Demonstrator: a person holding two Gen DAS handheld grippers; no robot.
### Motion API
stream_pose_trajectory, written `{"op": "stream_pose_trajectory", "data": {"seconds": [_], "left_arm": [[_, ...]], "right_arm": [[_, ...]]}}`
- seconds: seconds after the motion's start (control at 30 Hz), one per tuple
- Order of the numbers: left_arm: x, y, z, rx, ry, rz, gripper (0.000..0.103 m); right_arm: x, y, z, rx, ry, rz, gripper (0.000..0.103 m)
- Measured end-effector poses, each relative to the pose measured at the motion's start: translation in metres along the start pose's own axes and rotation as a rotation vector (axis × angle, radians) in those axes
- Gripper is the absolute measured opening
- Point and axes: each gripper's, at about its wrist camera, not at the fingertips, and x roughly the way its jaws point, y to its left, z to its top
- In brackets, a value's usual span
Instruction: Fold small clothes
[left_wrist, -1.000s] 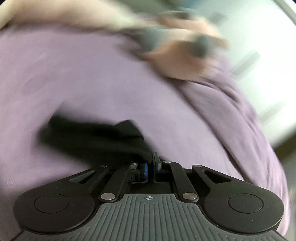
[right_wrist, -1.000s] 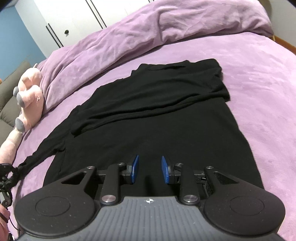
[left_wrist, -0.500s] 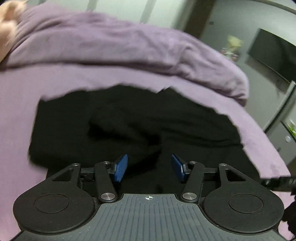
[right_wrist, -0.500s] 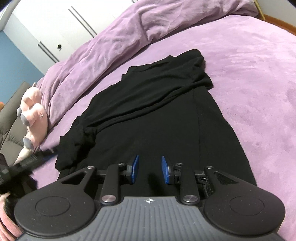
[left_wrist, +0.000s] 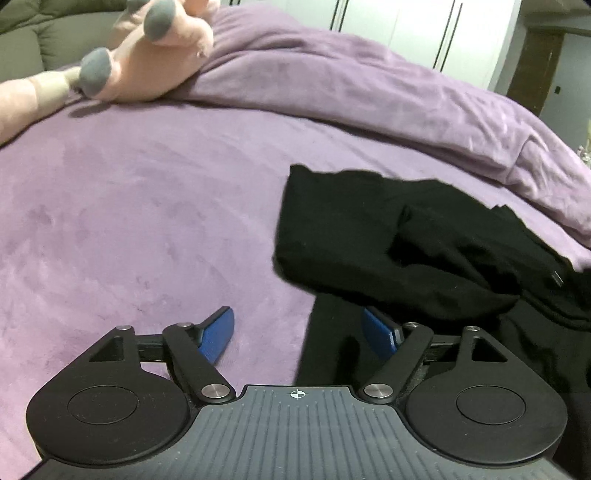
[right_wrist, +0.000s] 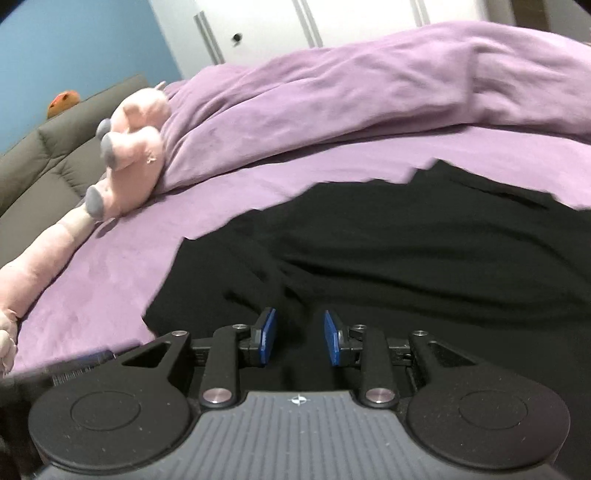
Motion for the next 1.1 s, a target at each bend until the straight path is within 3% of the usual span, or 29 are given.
{"op": "stream_pose_trajectory", "data": {"seconds": [0.1, 0.23, 0.27, 0.33, 0.37, 0.43, 0.57, 0.63, 0.73, 0.8, 0.9, 0.97, 1.1], "left_arm": [[0.005, 0.0, -0.003, 0.007, -0.018, 0.065, 0.082], [0.008, 0.002, -0.006, -0.002, -0.024, 0.071, 0.085], [0.009, 0.001, -0.007, 0.002, -0.03, 0.075, 0.086], [0.01, 0.0, -0.009, 0.009, -0.035, 0.083, 0.087], [0.009, -0.001, -0.011, 0.013, -0.037, 0.089, 0.087], [0.008, -0.003, -0.012, 0.018, -0.04, 0.091, 0.087], [0.004, -0.003, -0.011, -0.008, -0.042, 0.082, 0.087], [0.003, -0.006, -0.009, -0.018, -0.039, 0.077, 0.087], [0.0, -0.015, -0.004, -0.013, -0.028, 0.053, 0.087], [-0.003, -0.023, -0.002, 0.014, -0.025, 0.037, 0.087], [-0.004, -0.033, 0.001, 0.052, -0.018, 0.022, 0.087], [-0.002, -0.036, 0.0, 0.054, -0.012, 0.013, 0.087], [0.003, -0.042, -0.004, 0.048, 0.017, 0.001, 0.087]], "right_arm": [[0.034, 0.021, 0.013, -0.093, 0.034, -0.024, 0.028], [0.064, 0.03, 0.016, -0.143, 0.076, -0.074, 0.029], [0.065, 0.031, 0.017, -0.137, 0.065, -0.07, 0.025], [0.061, 0.033, 0.017, -0.166, 0.029, -0.03, 0.002], [0.053, 0.033, 0.018, -0.162, -0.006, -0.014, 0.002], [0.026, 0.02, 0.021, -0.082, -0.107, 0.014, 0.002], [-0.049, -0.037, 0.003, 0.218, -0.3, 0.039, 0.002], [-0.075, -0.061, -0.025, 0.288, -0.308, 0.002, 0.004], [-0.082, -0.088, -0.055, 0.292, -0.214, -0.085, 0.016], [-0.079, -0.113, -0.068, 0.383, -0.166, -0.105, 0.022], [-0.071, -0.145, -0.071, 0.541, -0.129, -0.033, 0.026], [-0.061, -0.151, -0.067, 0.54, -0.104, 0.025, 0.044], [-0.035, -0.154, -0.05, 0.507, -0.061, 0.051, 0.045]]}}
